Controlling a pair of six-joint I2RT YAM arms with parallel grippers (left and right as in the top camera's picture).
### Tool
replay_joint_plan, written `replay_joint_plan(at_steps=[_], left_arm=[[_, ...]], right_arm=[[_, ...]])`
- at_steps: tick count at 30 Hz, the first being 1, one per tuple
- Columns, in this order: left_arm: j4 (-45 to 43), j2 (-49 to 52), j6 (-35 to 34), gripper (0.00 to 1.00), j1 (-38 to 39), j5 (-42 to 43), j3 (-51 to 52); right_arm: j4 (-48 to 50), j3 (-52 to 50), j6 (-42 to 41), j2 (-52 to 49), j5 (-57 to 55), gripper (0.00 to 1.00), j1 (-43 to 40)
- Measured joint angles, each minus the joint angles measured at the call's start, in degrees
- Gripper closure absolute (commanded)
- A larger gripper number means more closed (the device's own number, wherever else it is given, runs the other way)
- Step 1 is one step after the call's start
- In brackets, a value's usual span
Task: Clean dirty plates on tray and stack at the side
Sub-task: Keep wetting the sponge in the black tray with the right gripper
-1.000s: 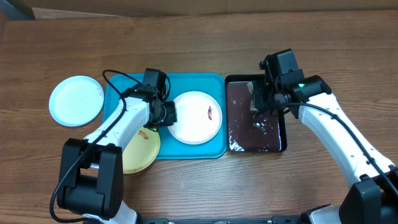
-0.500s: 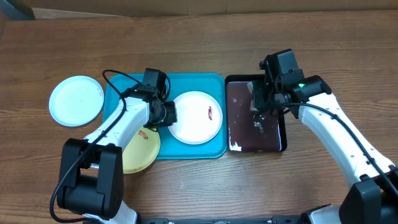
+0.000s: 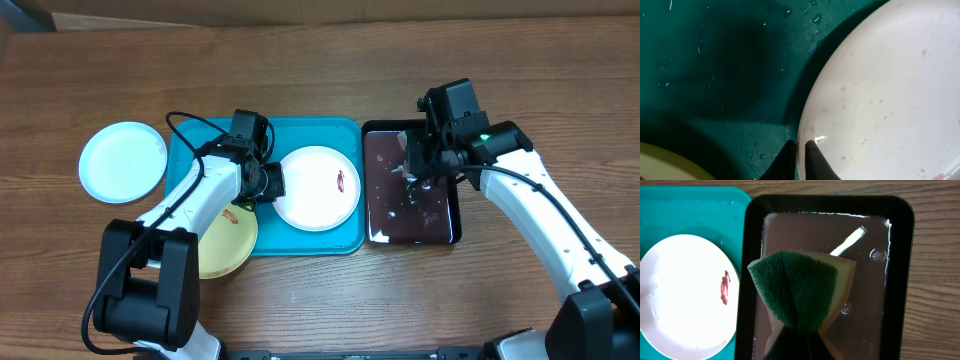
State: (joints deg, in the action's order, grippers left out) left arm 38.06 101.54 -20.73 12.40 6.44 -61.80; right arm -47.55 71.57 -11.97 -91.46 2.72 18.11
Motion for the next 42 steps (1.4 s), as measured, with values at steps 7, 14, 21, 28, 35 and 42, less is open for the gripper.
replay_joint_plan(at_steps=[7,14,21,28,35,42], left_arm=[[-0.22,0.07,-0.04,0.78,0.00,-0.02,0.02],[-0.35,0.31,-0.04,0.84,0.00,-0.04,0.02],[-0.42,1.03,-0.04,0.87,0.00,-0.04,0.02],[-0.44,1.03,-0.04,0.91,0.00,-0.04,0.02],[-0.42,1.03,-0.04,0.92,0.00,-0.04,0.02],[-0.44,1.03,-0.04,0.94,0.00,-0.04,0.02]], right_arm=[[0.02,0.00,-0.02,0.00,0.00,0.96,0.00],[0.00,0.00,-0.02,0.00,0.00,0.96,-0.02],[0.11,0.00,-0.02,0.00,0.00,0.96,-0.02],[1.40,0.00,0.00,0.00,0.00,0.96,0.00],[5.11,-0.02,0.02,2.93,-4.13,0.96,3.13],[5.86,-0.02,0.09,11.85,-13.25,0.96,12.02]])
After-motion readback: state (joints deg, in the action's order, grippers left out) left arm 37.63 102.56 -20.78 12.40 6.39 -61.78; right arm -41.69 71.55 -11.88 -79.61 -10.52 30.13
